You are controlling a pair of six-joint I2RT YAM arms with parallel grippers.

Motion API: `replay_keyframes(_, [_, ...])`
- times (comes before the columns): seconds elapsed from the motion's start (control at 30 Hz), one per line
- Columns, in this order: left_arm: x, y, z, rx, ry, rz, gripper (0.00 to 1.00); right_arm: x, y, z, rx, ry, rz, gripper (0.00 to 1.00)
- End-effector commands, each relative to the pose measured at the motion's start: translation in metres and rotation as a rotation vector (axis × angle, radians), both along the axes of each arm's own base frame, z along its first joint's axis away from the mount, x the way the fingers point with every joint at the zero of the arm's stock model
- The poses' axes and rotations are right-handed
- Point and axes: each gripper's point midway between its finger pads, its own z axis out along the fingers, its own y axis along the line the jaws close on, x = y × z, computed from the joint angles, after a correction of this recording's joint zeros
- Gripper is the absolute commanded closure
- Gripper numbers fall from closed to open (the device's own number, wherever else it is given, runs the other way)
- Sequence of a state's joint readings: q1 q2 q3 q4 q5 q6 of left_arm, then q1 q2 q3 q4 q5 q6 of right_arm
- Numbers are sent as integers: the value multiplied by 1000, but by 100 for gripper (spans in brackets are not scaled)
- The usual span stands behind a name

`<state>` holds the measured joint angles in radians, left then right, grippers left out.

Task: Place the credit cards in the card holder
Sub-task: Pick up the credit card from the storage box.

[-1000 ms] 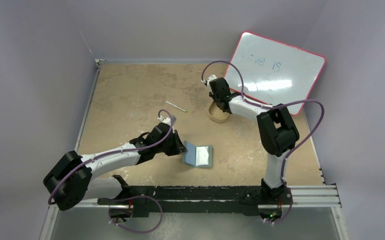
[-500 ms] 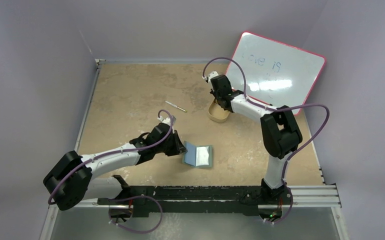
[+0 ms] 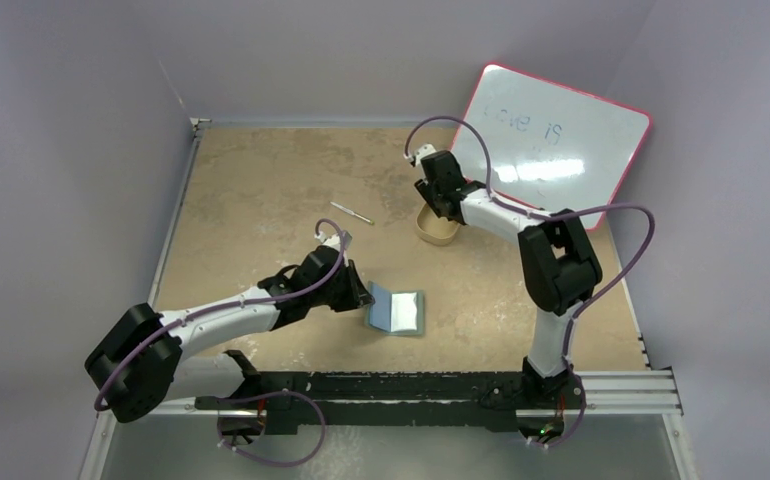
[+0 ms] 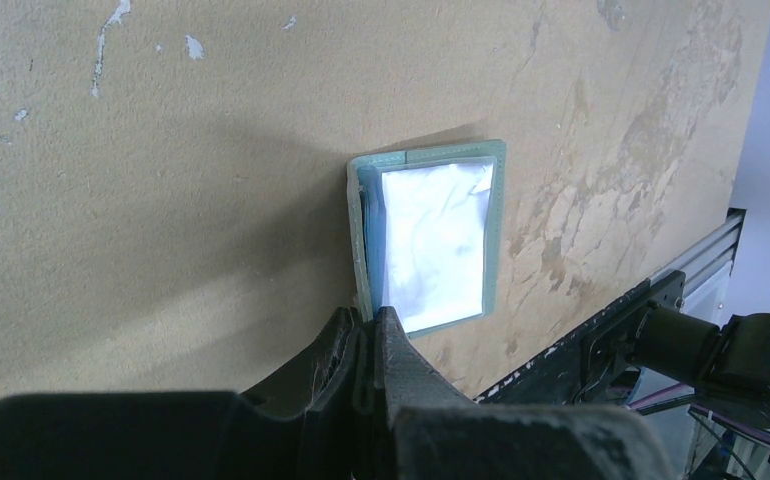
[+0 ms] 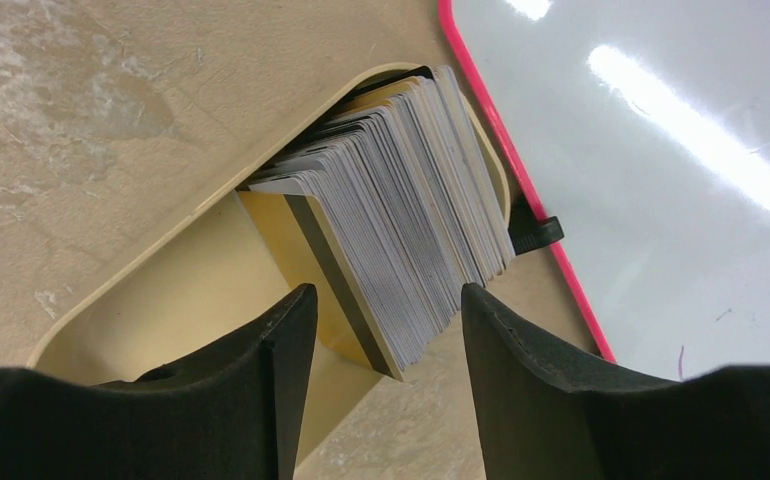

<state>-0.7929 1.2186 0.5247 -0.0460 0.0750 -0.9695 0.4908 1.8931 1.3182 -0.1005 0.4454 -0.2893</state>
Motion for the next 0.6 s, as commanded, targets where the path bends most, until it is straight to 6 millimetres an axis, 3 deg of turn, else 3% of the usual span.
replay_keyframes(0.0, [4, -3, 9, -38, -31, 13, 100, 8, 3, -9, -1, -8, 9, 43])
replay_keyframes(0.17, [5, -3, 8, -33, -31, 11, 100, 12, -6, -8, -45, -38, -37, 50])
replay_keyframes(0.43, [6, -5, 7, -27, -30, 5, 100, 16, -12, 24, -37, -116, -72, 69])
replay_keyframes(0.57, [7, -7, 5, -28, -25, 2, 100, 16, -10, 25, -29, -109, -59, 74])
